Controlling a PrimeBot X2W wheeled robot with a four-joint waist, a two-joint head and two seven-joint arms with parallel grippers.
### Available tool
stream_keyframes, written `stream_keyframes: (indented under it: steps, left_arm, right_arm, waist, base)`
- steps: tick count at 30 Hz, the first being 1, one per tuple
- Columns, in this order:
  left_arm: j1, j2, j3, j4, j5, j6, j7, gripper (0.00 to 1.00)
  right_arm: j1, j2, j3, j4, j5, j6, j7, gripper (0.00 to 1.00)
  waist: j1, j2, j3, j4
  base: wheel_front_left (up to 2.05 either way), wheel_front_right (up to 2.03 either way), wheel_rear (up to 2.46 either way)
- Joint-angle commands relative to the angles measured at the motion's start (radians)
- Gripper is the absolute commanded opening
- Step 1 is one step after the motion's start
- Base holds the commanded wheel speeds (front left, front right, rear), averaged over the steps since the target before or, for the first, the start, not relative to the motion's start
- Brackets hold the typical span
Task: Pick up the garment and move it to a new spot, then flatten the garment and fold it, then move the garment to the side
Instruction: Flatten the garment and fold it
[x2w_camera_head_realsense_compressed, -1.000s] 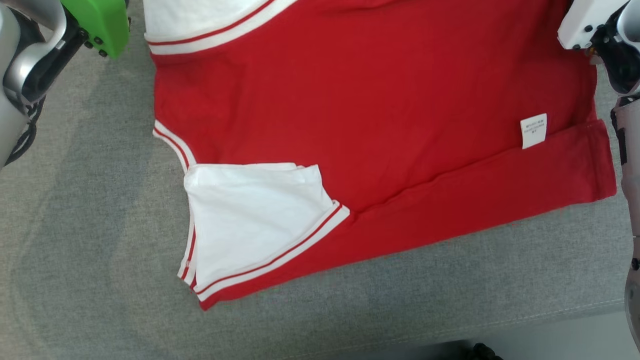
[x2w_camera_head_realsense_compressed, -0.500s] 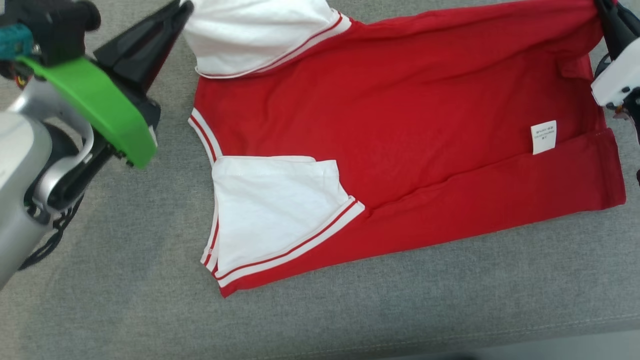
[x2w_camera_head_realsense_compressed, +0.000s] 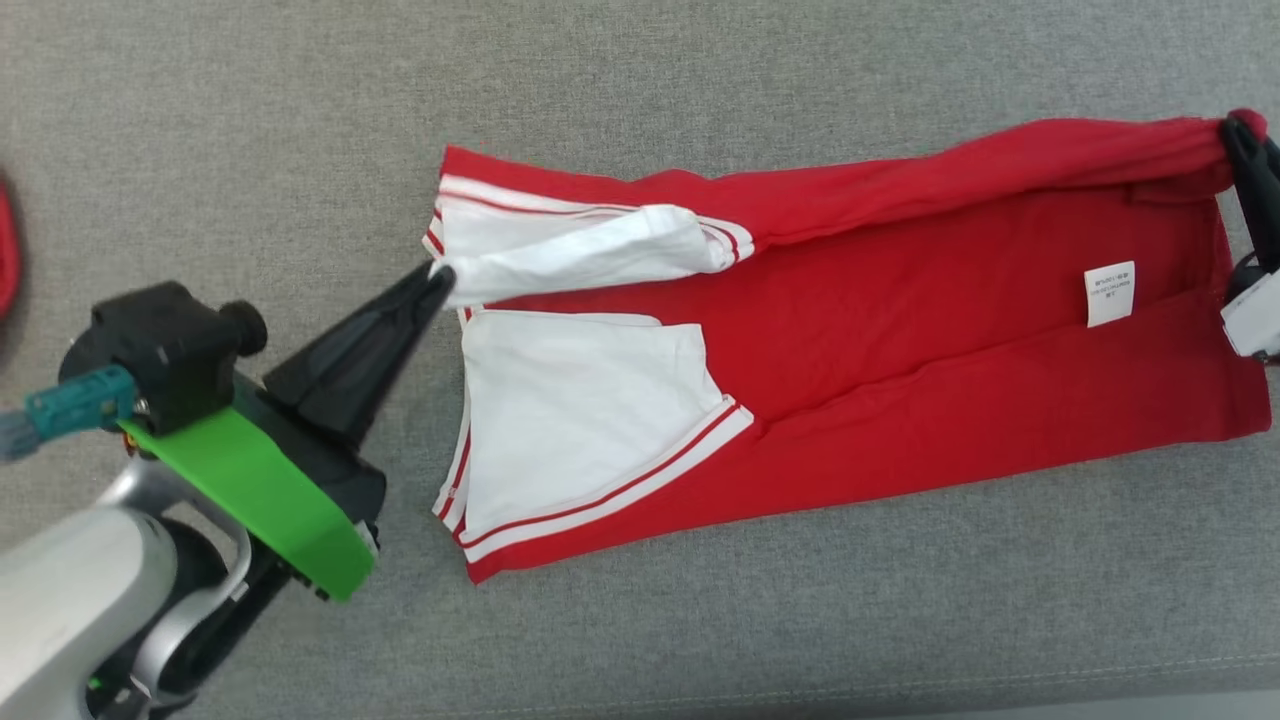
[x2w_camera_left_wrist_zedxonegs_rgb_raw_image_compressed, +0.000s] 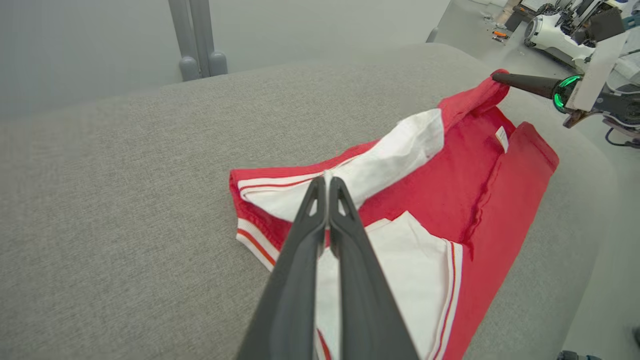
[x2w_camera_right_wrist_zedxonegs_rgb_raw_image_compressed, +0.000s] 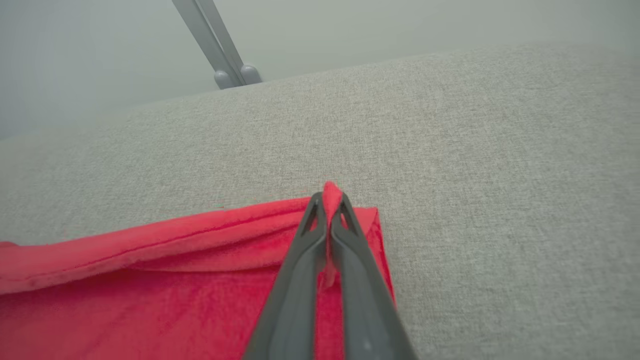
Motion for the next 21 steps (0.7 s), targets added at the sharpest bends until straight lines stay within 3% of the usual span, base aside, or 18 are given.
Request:
stream_keyframes:
  steps: [1, 8, 21]
  left_arm:
    - [0.031, 0.004, -0.007, -0.016, -0.011, 0.013, -0.010, 0.00]
    - [0.115, -0.009, -0.048, -0.053, -0.016, 0.048, -0.030, 0.00]
    - [0.190, -0.055, -0.107, -0.008, -0.007, 0.067, -0.047, 0.00]
  right_arm:
    - [0.030, -0.007, -0.007, -0.008, 0.010, 0.000, -0.009, 0.00]
    - [0.112, -0.018, -0.031, -0.019, 0.028, 0.000, -0.027, 0.00]
    - [0.214, -0.013, -0.044, -0.036, 0.030, 0.000, -0.012, 0.01]
  waist:
    - [0.0000, 0.0000, -0.004, 0.002]
    - [0.0000, 0.0000, -0.016, 0.008]
    - [0.0000, 0.0000, -0.032, 0.016]
  base:
    - [0.00, 0.00, 0.00]
    - [0.00, 0.00, 0.00]
    - [0.00, 0.00, 0.00]
